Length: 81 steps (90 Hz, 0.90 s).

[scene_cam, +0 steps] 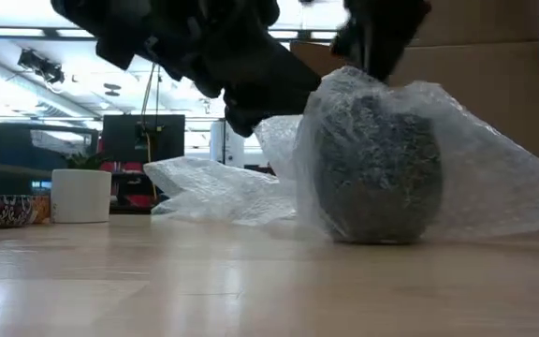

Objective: Wrap mug
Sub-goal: Wrap the black mug with bubble wrap

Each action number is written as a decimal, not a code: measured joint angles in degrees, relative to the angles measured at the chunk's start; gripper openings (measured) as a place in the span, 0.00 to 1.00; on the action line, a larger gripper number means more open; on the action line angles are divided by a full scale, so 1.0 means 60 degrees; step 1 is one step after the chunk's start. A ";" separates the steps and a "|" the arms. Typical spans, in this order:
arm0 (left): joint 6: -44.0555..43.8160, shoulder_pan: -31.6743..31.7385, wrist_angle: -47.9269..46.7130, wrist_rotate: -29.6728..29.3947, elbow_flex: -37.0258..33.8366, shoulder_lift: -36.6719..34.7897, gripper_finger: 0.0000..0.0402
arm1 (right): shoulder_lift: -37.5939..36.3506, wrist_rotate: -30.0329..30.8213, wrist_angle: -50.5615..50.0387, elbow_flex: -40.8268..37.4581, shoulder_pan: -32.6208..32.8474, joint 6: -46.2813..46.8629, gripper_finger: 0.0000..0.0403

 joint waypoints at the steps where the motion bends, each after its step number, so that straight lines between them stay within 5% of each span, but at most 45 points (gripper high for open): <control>1: -0.0005 -0.0002 0.0002 -0.0029 0.0000 0.0012 0.33 | -0.0002 -0.0002 0.0091 0.0016 0.0034 -0.0009 0.00; 33: -0.0302 -0.0014 0.0004 -0.0184 0.0000 0.0026 0.33 | -0.0031 0.0103 0.1823 -0.1129 0.0352 -0.0213 0.00; 63: -0.0472 -0.0007 -0.0236 0.0792 0.0508 -0.0020 0.33 | -0.0086 -0.0006 0.3195 -0.3277 -0.0199 0.0081 0.00; 81: -0.0373 0.0037 -0.3397 0.1299 0.1067 -0.0711 0.33 | -0.0085 -0.0346 0.4046 -0.3826 -0.0394 -0.0003 0.00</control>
